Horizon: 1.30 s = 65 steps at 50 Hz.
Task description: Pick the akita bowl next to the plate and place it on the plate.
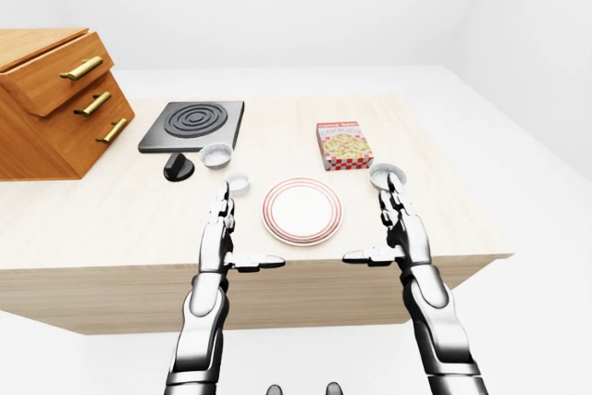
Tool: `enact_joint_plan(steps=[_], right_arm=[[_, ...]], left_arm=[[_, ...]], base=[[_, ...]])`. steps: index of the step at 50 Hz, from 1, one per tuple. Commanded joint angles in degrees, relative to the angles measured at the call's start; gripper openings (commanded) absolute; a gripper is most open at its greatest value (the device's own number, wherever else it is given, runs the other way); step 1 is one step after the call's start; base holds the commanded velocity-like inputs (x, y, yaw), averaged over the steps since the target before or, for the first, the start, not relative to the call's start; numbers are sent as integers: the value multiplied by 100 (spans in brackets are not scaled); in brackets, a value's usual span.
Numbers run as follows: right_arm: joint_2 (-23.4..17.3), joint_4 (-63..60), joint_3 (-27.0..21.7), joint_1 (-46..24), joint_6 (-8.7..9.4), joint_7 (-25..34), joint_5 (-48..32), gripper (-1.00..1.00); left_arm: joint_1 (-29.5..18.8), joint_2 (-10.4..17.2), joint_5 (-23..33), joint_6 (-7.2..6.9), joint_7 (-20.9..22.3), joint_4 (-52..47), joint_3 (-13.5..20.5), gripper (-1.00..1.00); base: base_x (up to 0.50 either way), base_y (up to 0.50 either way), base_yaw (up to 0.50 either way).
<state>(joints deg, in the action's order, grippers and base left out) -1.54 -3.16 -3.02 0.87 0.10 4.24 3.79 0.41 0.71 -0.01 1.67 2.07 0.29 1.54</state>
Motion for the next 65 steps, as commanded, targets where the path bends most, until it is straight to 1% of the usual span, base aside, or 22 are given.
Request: enact_joint_plan(steps=[1, 3, 7, 13, 14, 15, 21, 24, 26, 29, 30, 31, 32, 37, 46, 49, 50, 51, 52, 55, 60, 65], right_arm=[[16, -108, 193, 78, -35, 33, -384, 100], [25, -139, 194, 94, -72, 79, -388, 100], [17, -145, 220, 180, -228, 238, -407, 100], [35, -160, 213, 199, -226, 259, -425, 100], [37, -163, 216, 205, -231, 263, -431, 100], [38, -163, 215, 205, -231, 264, -432, 100], [45, -175, 214, 212, -223, 267, -434, 100], [43, -154, 206, 203, -238, 269, -436, 100], [46, -179, 211, 207, -219, 267, -441, 100], [54, -127, 224, 187, -246, 234, -484, 100], [63, -102, 219, 183, -379, 207, -489, 100], [57, -116, 227, 185, -394, 184, -528, 100], [56, -115, 210, 172, -350, 184, -500, 100], [58, -118, 207, 165, -354, 169, -490, 100], [51, -74, 191, 165, -408, 167, -459, 100], [52, -105, 191, 182, -394, 171, -447, 100], [52, -122, 195, 186, -383, 170, -451, 100], [52, -123, 195, 186, -382, 170, -451, 100], [50, -121, 195, 187, -393, 166, -462, 100], [50, -118, 189, 178, -385, 160, -463, 100], [43, -84, 186, 177, -415, 166, -477, 100], [44, -83, 185, 176, -416, 167, -478, 100]], left_arm=[[18, 21, 15, -21, -11, -58, 12, 100], [19, 19, 15, -51, -14, -88, 11, 100], [-15, 22, 23, 43, -18, 20, 17, 100], [18, 19, 30, 11, -20, -49, 6, 100], [3, 23, 24, 92, -13, 49, 17, 100], [1, 23, 24, 100, -13, 59, 18, 100], [21, 22, 27, 67, -13, 4, 13, 100], [24, 18, 31, -1, -19, -66, 5, 100], [13, 20, 27, 44, -15, -11, 12, 100], [-6, 26, 19, 99, -14, 43, 27, 100], [-10, 35, 27, 96, -19, 18, 36, 100], [-10, 35, 28, 95, -19, 16, 37, 100], [21, 41, 17, 3, -16, -159, 45, 100], [21, 40, 31, 36, -17, -143, 52, 100], [104, 25, 11, -219, -34, -596, 57, 100], [127, 28, 1, -439, -79, -1015, 83, 100], [127, 30, -14, -554, -98, -1198, 105, 100], [127, 30, -14, -561, -99, -1209, 107, 100], [43, 49, -163, -667, -165, -1663, 259, 100], [-336, 219, -442, -667, -444, -2489, 749, 100], [-799, 658, -856, -667, -636, -2894, 1459, 100], [-798, 684, -881, -667, -660, -2894, 1454, 100]], base=[[0, 0, 0], [0, 0, 0], [25, 0, 0], [50, 0, 0], [50, 0, 0], [50, 0, 0], [50, 0, 0], [50, 0, 0], [50, 0, 0], [50, 0, 0], [0, 0, 0], [0, 0, 0], [0, 0, 0], [0, 0, 0], [0, 0, 0], [0, 0, 0], [0, 0, 0], [0, 0, 0], [0, 0, 0], [0, 0, 0], [0, 0, 0], [0, 0, 0]])
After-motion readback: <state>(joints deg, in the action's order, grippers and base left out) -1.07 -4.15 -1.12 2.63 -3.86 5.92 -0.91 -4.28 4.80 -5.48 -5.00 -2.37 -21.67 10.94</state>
